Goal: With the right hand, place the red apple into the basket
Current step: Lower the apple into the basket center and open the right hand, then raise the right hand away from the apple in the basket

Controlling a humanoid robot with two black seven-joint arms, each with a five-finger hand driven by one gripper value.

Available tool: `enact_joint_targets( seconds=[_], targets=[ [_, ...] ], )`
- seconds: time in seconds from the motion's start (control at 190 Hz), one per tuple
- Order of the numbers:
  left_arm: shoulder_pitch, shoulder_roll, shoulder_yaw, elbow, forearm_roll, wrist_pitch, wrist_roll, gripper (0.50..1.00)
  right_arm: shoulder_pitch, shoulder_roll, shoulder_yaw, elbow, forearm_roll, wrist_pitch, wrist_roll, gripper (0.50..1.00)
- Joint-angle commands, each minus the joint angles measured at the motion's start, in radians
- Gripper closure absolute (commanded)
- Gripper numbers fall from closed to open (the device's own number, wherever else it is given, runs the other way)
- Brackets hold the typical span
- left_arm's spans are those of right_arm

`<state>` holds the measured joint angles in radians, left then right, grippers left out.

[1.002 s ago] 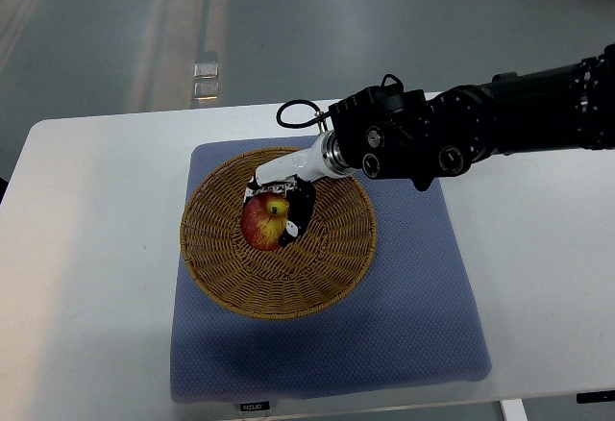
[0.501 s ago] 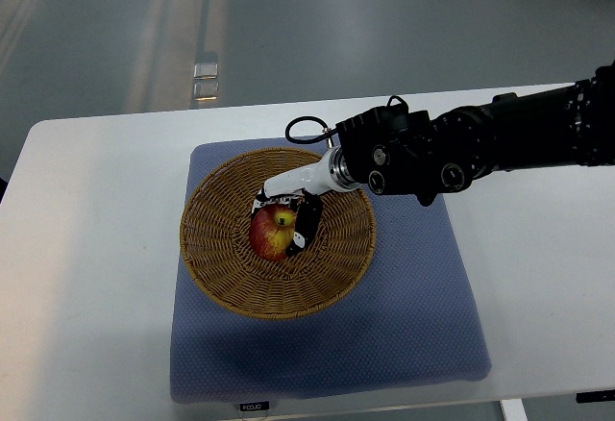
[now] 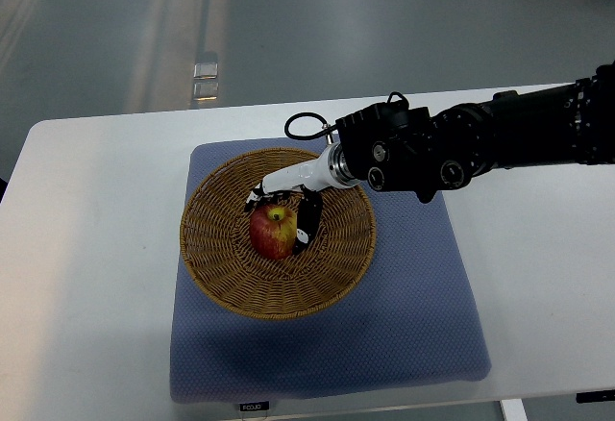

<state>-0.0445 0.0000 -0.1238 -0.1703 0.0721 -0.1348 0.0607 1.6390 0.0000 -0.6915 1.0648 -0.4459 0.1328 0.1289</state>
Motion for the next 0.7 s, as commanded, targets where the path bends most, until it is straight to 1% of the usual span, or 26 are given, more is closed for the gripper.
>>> enact_joint_targets(
  seconds=[0.0, 0.063, 0.2, 0.358, 0.527, 0.532, 0.569, 0.633, 0.685, 0.696],
  targets=[
    [0.000, 0.000, 0.001, 0.000, 0.000, 0.000, -0.001, 0.500, 0.015, 0.000, 0.015, 0.000, 0.009, 0.008, 0.000, 0.587],
    [0.000, 0.000, 0.001, -0.002, 0.000, 0.000, -0.001, 0.500, 0.030, 0.000, 0.032, 0.000, 0.012, 0.018, 0.000, 0.587],
    [0.000, 0.000, 0.003, -0.003, 0.000, 0.000, -0.001, 0.500, 0.082, 0.000, 0.061, 0.000, 0.026, 0.070, 0.000, 0.585],
    [0.000, 0.000, 0.003, -0.002, 0.000, 0.000, -0.001, 0.500, 0.140, 0.000, 0.069, 0.000, 0.050, 0.110, 0.000, 0.585],
    [0.000, 0.000, 0.003, -0.003, 0.000, 0.000, -0.001, 0.500, 0.165, 0.000, 0.110, -0.009, 0.092, 0.113, 0.000, 0.585],
    [0.000, 0.000, 0.003, -0.005, 0.000, 0.000, -0.001, 0.500, 0.166, 0.000, 0.151, -0.031, 0.128, 0.116, 0.000, 0.587],
    [0.000, 0.000, 0.003, -0.006, 0.000, 0.000, -0.001, 0.500, 0.165, 0.000, 0.176, -0.051, 0.156, 0.114, 0.000, 0.585],
    [0.000, 0.000, 0.003, -0.008, 0.000, 0.000, -0.001, 0.500, 0.150, -0.057, 0.231, -0.098, 0.213, 0.111, 0.000, 0.585],
    [0.000, 0.000, 0.003, -0.008, 0.000, 0.000, -0.001, 0.500, 0.098, -0.121, 0.309, -0.153, 0.285, 0.108, 0.002, 0.585],
    [0.000, 0.000, 0.003, -0.008, 0.000, 0.000, -0.001, 0.500, 0.097, -0.121, 0.310, -0.154, 0.285, 0.108, 0.002, 0.585]
  ],
)
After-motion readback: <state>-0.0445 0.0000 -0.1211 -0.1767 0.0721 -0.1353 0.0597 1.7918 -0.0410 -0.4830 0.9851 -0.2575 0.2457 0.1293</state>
